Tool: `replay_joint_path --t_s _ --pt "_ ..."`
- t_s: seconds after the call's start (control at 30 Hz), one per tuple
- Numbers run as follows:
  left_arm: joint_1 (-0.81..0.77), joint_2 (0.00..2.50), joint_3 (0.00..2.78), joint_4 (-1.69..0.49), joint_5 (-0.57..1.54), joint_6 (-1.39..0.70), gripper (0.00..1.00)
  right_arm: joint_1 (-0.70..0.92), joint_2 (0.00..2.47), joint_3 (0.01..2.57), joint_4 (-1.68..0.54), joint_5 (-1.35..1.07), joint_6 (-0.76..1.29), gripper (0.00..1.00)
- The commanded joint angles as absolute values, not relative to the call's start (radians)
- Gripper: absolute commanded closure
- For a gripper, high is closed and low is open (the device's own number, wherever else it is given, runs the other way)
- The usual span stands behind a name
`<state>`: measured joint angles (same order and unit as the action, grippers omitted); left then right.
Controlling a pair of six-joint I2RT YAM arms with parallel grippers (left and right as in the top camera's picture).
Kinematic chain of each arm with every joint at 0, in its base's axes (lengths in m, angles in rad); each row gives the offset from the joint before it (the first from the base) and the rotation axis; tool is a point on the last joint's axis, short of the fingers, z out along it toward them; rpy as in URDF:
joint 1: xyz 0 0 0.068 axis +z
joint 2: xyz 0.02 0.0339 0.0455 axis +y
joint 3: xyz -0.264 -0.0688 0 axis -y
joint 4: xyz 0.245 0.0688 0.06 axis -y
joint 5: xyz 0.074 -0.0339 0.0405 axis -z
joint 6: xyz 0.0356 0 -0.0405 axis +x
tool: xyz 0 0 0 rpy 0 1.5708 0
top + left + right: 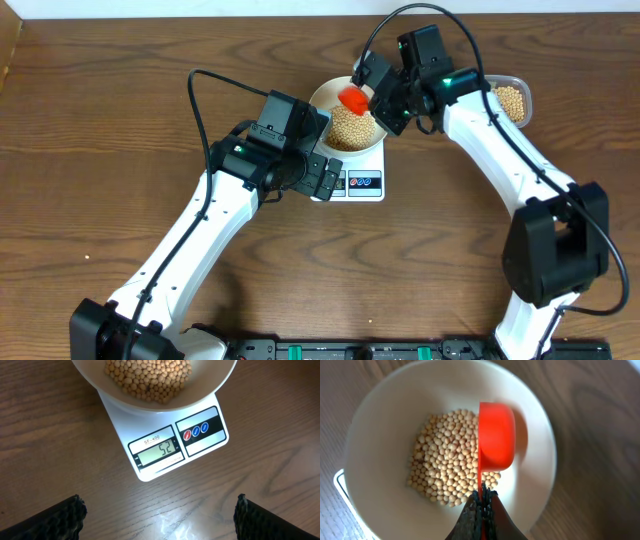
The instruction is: Scoop item into bowl and weigh 50g on scale
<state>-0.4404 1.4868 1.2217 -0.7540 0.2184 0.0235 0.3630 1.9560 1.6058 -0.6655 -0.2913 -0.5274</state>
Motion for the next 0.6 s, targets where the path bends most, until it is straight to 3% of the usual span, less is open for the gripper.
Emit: replay_joint_path --t_s 0.0,0.57 --pt "-0.439 1.496 1.212 -0.755 0.208 0.025 0.03 0.368 1.982 1.6 -0.672 -0.289 -0.536 0.99" --pt "-0.439 1.496 1.212 -0.754 0.208 0.025 0.04 0.382 1.982 1.6 -0.69 -0.295 -0.536 0.99"
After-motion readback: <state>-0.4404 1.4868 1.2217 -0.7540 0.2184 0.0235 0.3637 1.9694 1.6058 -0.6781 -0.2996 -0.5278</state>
